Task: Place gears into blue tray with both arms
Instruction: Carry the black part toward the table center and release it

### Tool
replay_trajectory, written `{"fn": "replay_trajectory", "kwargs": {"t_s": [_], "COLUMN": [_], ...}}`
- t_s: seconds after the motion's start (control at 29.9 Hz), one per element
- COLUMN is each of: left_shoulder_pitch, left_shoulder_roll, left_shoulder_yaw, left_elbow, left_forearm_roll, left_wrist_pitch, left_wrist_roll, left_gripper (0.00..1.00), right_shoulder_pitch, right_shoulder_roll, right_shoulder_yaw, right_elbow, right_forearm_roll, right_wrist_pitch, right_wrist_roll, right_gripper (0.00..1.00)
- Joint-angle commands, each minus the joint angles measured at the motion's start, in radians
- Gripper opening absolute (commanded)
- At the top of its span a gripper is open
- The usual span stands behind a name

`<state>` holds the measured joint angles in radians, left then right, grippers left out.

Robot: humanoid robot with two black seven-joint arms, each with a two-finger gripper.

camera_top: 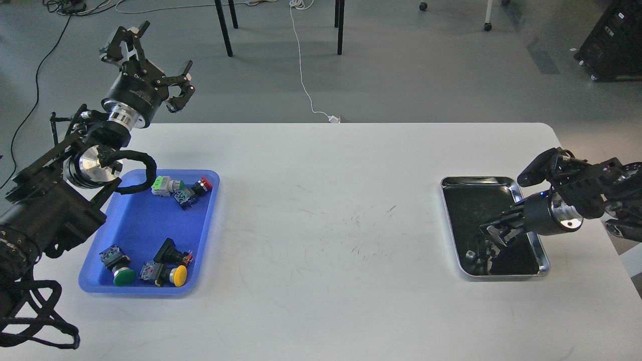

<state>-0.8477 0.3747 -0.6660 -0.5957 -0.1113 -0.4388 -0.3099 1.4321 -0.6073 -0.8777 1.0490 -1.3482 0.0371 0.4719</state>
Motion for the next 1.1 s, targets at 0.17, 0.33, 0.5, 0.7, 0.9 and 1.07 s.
{"fn": "replay_trajectory", "kwargs": {"t_s": [0.17, 0.33, 0.5, 0.7, 0.9, 1.07], "left_shoulder_pitch": [-0.001, -0.001, -0.001, 0.001, 0.001, 0.001], "left_shoulder_roll": [0.000, 0.001, 0.004, 0.018, 0.024, 0.030], "left_shoulder_yaw": [0.000, 0.002, 0.003, 0.003, 0.003, 0.003], "left_elbow": [0.001, 0.001, 0.005, 0.005, 0.005, 0.005], "left_forearm_roll": [0.001, 0.001, 0.001, 0.001, 0.001, 0.002], "left_wrist_pitch": [0.002, 0.002, 0.002, 0.002, 0.000, 0.000], "left_wrist_roll": [0.002, 0.002, 0.002, 0.002, 0.003, 0.003], "left_gripper": [0.98, 0.98, 0.98, 0.98, 0.98, 0.98], "right_shoulder_pitch": [0.086, 0.077, 0.031, -0.007, -0.058, -0.061], "right_shoulder_roll": [0.188, 0.383, 0.538, 0.589, 0.598, 0.598], "right_shoulder_yaw": [0.052, 0.051, 0.049, 0.043, 0.026, 0.029], "right_elbow": [0.148, 0.099, 0.016, -0.018, -0.069, -0.073], "right_forearm_roll": [0.165, 0.227, 0.276, 0.276, 0.276, 0.277], "right_wrist_pitch": [-0.003, -0.042, -0.060, -0.060, -0.062, -0.062], "right_wrist_roll": [-0.004, -0.001, 0.001, 0.002, 0.002, 0.002], "right_gripper": [0.16, 0.16, 0.16, 0.16, 0.19, 0.32]}}
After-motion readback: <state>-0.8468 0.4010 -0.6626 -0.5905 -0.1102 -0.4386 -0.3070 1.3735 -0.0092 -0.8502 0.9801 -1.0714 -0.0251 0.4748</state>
